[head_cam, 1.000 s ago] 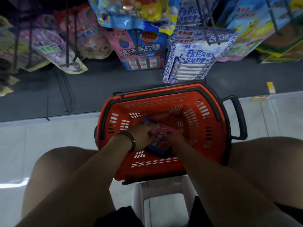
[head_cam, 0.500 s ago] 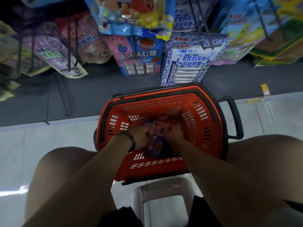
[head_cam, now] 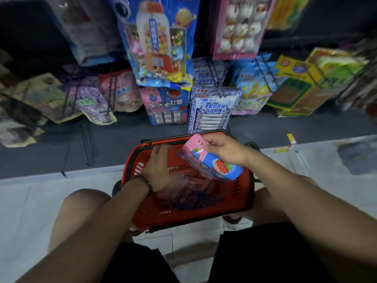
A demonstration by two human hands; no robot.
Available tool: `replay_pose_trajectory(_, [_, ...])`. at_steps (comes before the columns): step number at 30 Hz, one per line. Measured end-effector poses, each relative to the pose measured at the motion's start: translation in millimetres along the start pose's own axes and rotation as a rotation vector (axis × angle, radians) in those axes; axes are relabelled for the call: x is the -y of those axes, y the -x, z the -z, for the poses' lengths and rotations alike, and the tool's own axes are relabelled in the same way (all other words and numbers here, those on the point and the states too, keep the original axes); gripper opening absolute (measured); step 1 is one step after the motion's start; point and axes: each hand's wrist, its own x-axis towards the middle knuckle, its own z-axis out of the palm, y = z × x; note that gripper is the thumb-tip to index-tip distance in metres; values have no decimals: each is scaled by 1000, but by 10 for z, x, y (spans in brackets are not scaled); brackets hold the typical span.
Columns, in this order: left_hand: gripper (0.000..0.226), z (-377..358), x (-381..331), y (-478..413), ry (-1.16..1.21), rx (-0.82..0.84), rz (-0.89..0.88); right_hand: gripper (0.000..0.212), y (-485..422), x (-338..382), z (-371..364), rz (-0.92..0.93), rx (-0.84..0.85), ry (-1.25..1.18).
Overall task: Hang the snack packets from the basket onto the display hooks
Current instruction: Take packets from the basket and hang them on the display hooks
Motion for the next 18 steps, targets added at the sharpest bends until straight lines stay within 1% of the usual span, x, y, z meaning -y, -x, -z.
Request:
replay_pose_trajectory(1, [103, 29, -29, 53, 57, -64, -50, 15, 118, 162, 51, 5, 71, 38])
replay_pose_trajectory(2, [106, 56, -60, 107, 104, -98, -97, 18, 226, 313, 92, 5, 113, 59])
replay_pose_trajectory(3, [106, 90, -103, 170, 145, -98, -135, 27, 332, 474, 114, 18, 137, 73])
replay_pose_trajectory(4, [101, 115, -145, 240, 189, -64, -153, 30, 417, 610, 114, 39, 155, 93])
replay_pose_trajectory(6, [74, 122, -195, 373, 288, 43, -168, 30, 576, 851, 91, 106, 175, 173])
replay_pose_trajectory(7, [59, 100, -201, 448, 350, 78, -162, 26, 622, 935, 75, 145, 172, 196])
replay_pose_trajectory(8, [49, 69, -201, 530, 430, 92, -145, 20, 652, 996, 60, 179, 170, 232])
replay_pose_trajectory(10, [42, 14, -164, 685, 576, 35, -79, 6, 720, 1052, 105, 215, 133, 311])
replay_pose_trajectory(11, [39, 3, -137, 754, 630, -12, -45, 7, 747, 1010, 165, 203, 66, 305])
replay_pose_trajectory(12, [35, 1, -115, 814, 667, -63, -11, 14, 778, 937, 201, 204, -41, 237])
replay_pose_trajectory(13, [33, 5, -103, 866, 687, -106, 16, 22, 817, 851, 191, 208, -176, 99])
replay_pose_trajectory(14, [31, 9, -103, 905, 713, -144, 49, 30, 860, 718, 128, 184, -309, -98])
replay_pose_trajectory(15, [29, 7, -96, 933, 744, -175, 80, 38, 888, 551, 33, 141, -382, -312])
replay_pose_trajectory(16, [27, 3, -107, 957, 785, -203, 104, 43, 926, 405, -142, 65, -383, -470])
replay_pose_trajectory(17, [25, -4, -115, 974, 814, -226, 123, 46, 973, 245, -361, -13, -337, -554])
replay_pose_trajectory(18, [25, -20, -130, 983, 849, -241, 138, 47, 1025, 97, -590, -68, -264, -552])
